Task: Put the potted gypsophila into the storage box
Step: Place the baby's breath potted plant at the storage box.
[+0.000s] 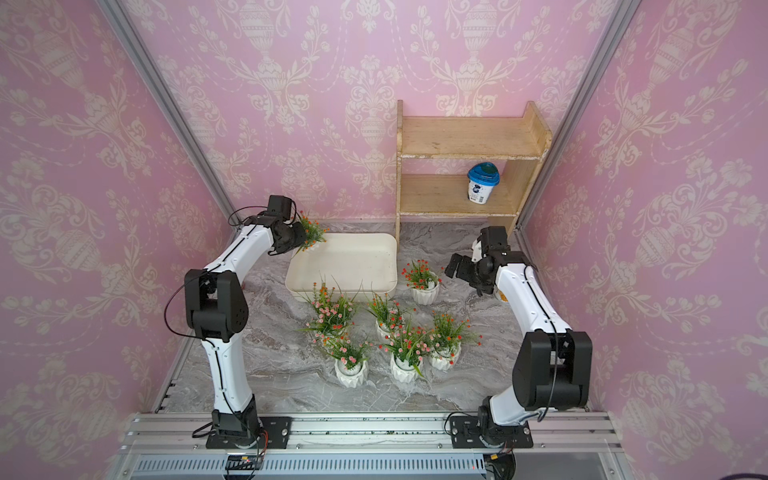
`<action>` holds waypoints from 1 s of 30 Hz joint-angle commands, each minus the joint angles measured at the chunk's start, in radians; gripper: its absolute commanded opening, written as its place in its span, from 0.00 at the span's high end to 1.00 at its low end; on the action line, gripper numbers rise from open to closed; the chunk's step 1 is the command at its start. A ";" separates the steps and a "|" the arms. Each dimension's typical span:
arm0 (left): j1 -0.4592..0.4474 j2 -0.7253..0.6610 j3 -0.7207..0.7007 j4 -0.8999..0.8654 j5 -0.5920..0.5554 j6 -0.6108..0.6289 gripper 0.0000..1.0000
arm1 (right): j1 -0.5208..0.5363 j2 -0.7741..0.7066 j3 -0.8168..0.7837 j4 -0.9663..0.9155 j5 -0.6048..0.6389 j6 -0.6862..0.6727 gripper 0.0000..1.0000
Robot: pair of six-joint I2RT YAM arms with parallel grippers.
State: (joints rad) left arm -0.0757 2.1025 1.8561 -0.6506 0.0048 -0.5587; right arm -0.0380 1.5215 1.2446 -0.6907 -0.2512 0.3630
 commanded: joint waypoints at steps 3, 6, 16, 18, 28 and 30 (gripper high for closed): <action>-0.006 -0.030 -0.023 0.023 0.015 -0.006 1.00 | -0.005 0.008 0.026 -0.012 -0.014 -0.016 0.01; -0.006 -0.051 -0.044 0.029 0.009 -0.004 1.00 | -0.004 0.009 0.024 -0.012 -0.014 -0.016 0.00; -0.006 -0.041 -0.043 -0.009 0.017 -0.006 1.00 | -0.005 -0.004 0.007 -0.009 -0.013 -0.016 0.00; -0.006 -0.036 -0.035 -0.026 0.014 -0.006 1.00 | -0.005 -0.010 0.000 -0.006 -0.013 -0.015 0.00; -0.004 -0.071 -0.080 -0.039 0.004 -0.020 1.00 | -0.005 -0.023 -0.020 0.003 -0.020 -0.010 0.00; -0.006 -0.068 -0.072 -0.045 0.001 -0.018 1.00 | -0.004 -0.026 -0.022 0.002 -0.021 -0.010 0.00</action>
State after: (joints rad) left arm -0.0757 2.0960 1.7729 -0.7086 0.0059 -0.5621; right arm -0.0380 1.5215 1.2423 -0.6891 -0.2588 0.3634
